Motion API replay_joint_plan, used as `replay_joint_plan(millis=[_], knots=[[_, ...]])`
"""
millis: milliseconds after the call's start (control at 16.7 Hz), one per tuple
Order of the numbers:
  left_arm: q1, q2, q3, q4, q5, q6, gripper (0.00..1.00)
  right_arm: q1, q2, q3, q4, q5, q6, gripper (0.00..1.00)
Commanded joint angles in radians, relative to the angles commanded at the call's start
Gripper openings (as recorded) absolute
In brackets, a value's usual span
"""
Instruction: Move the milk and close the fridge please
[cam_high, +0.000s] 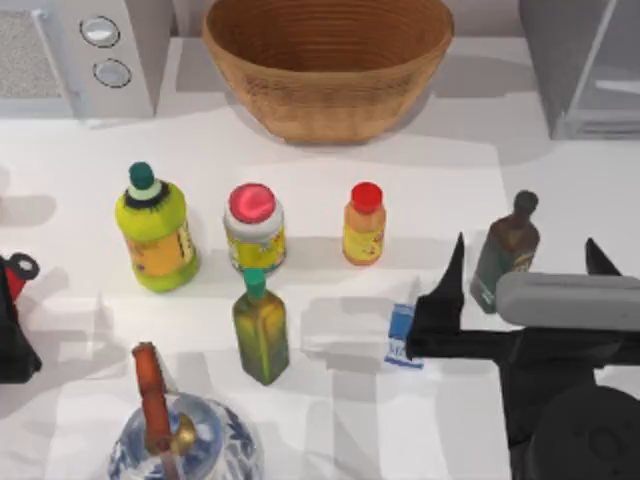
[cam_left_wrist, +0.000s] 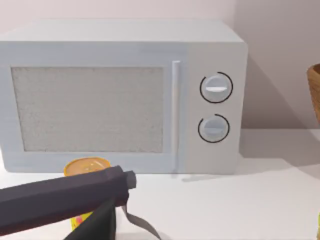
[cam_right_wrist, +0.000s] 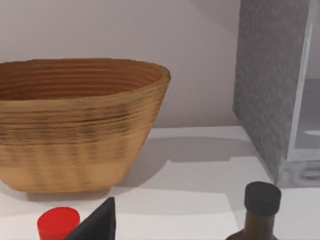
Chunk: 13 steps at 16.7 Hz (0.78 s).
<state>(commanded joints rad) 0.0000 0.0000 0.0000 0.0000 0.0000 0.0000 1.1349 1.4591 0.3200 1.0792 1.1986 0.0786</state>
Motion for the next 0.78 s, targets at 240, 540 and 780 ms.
replay_joint_plan(millis=[240,540,780], knots=[[0.000,0.000,0.000,0.000,0.000,0.000,1.00,0.080,0.439,0.156,0.168,0.145,0.042,1.00],[0.000,0.000,0.000,0.000,0.000,0.000,1.00,0.126,0.790,0.316,0.329,0.283,0.090,1.00],[0.000,0.000,0.000,0.000,0.000,0.000,1.00,0.132,0.888,0.373,0.384,0.328,0.112,1.00]])
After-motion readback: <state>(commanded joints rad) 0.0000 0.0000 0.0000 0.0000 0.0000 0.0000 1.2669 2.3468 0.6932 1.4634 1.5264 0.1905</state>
